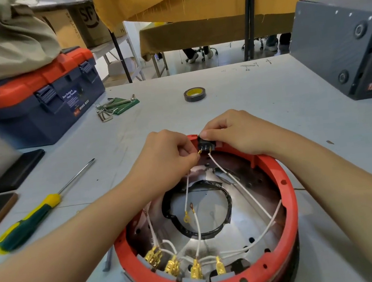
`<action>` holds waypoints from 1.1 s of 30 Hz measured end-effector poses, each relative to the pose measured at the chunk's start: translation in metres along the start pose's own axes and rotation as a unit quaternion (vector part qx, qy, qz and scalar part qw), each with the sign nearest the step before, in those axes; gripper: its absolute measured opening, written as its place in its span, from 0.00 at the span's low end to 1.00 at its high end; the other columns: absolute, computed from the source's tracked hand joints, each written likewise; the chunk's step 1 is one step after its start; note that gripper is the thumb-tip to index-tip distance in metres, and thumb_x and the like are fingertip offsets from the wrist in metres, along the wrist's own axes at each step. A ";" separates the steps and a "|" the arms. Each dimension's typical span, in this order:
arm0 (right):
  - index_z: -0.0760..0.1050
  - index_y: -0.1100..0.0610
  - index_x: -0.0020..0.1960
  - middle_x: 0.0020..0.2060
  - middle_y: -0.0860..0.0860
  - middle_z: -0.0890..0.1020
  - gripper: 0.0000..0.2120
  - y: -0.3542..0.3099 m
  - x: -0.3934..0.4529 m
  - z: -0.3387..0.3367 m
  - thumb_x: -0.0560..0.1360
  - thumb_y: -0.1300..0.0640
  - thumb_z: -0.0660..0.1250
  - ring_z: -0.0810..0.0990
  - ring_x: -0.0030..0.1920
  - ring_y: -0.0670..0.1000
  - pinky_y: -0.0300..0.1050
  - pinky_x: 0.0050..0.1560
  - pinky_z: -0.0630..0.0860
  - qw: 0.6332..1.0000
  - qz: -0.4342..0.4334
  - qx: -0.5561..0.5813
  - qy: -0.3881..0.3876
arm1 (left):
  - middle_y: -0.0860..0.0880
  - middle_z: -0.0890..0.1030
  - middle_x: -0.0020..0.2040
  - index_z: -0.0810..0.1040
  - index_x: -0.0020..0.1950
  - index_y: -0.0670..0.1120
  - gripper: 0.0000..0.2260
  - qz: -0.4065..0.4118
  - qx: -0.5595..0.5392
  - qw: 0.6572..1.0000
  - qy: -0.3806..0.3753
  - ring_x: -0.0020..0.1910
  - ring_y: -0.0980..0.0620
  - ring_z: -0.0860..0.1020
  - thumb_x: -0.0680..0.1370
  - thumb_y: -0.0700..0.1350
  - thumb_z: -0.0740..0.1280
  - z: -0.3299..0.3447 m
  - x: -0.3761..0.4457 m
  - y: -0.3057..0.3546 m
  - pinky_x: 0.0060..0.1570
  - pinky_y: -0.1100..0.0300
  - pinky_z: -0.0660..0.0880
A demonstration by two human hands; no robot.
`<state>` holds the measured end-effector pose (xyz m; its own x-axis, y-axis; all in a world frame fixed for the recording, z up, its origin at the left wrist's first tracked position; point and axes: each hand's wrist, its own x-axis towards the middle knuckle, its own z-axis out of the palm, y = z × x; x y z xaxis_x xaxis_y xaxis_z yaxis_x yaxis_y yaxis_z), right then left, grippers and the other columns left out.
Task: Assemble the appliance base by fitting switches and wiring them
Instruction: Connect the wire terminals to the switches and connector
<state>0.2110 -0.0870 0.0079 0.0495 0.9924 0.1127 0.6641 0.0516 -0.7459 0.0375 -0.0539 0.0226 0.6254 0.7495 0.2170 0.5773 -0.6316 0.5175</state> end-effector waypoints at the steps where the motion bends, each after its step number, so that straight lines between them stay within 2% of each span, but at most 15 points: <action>1: 0.82 0.46 0.44 0.44 0.49 0.84 0.09 0.000 0.000 0.000 0.77 0.49 0.64 0.80 0.49 0.51 0.46 0.54 0.74 1.000 0.002 0.000 0.000 | 0.53 0.80 0.28 0.82 0.35 0.47 0.05 0.000 -0.001 1.000 -0.001 0.27 0.64 0.76 0.71 0.39 0.70 0.000 -0.001 0.000 0.29 0.76 0.68; 4: 0.82 0.45 0.44 0.43 0.48 0.84 0.09 0.000 -0.001 0.000 0.77 0.48 0.64 0.80 0.48 0.49 0.44 0.52 0.74 1.000 0.005 0.000 -0.001 | 0.53 0.80 0.27 0.82 0.35 0.46 0.05 0.002 0.000 1.000 0.001 0.26 0.63 0.76 0.71 0.38 0.70 0.001 -0.001 0.000 0.29 0.76 0.67; 13: 0.82 0.46 0.44 0.44 0.50 0.84 0.09 -0.003 -0.002 0.000 0.77 0.48 0.63 0.80 0.49 0.51 0.48 0.55 0.74 1.000 0.005 0.000 -0.002 | 0.53 0.80 0.26 0.82 0.36 0.44 0.05 0.006 -0.008 1.000 0.003 0.24 0.61 0.76 0.71 0.38 0.71 0.001 -0.001 0.001 0.28 0.75 0.67; 19: 0.82 0.47 0.45 0.45 0.50 0.84 0.09 -0.004 -0.003 0.000 0.77 0.49 0.64 0.79 0.50 0.51 0.48 0.56 0.74 1.000 0.009 -0.001 0.003 | 0.53 0.78 0.25 0.80 0.32 0.48 0.08 -0.001 0.006 1.000 0.005 0.25 0.62 0.75 0.70 0.39 0.71 0.002 0.002 0.004 0.30 0.74 0.68; 28: 0.84 0.49 0.43 0.41 0.51 0.84 0.11 -0.005 -0.004 0.000 0.77 0.49 0.64 0.79 0.47 0.52 0.42 0.46 0.74 1.000 0.006 -0.010 0.015 | 0.50 0.79 0.25 0.78 0.30 0.46 0.08 -0.033 0.017 0.999 -0.011 0.24 0.60 0.74 0.69 0.38 0.69 0.003 0.008 0.012 0.25 0.74 0.66; 33: 0.84 0.52 0.44 0.42 0.52 0.84 0.11 -0.005 -0.004 0.000 0.77 0.50 0.64 0.79 0.47 0.52 0.42 0.47 0.74 1.000 0.001 -0.014 0.015 | 0.51 0.76 0.23 0.78 0.30 0.44 0.08 -0.052 0.001 0.999 0.012 0.21 0.59 0.71 0.69 0.38 0.69 0.009 0.005 0.013 0.24 0.71 0.65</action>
<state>0.2075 -0.0913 0.0109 0.0729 0.9886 0.1317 0.6844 0.0464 -0.7276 0.0529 -0.0598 0.0225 0.5496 0.8152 0.1829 0.6391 -0.5512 0.5364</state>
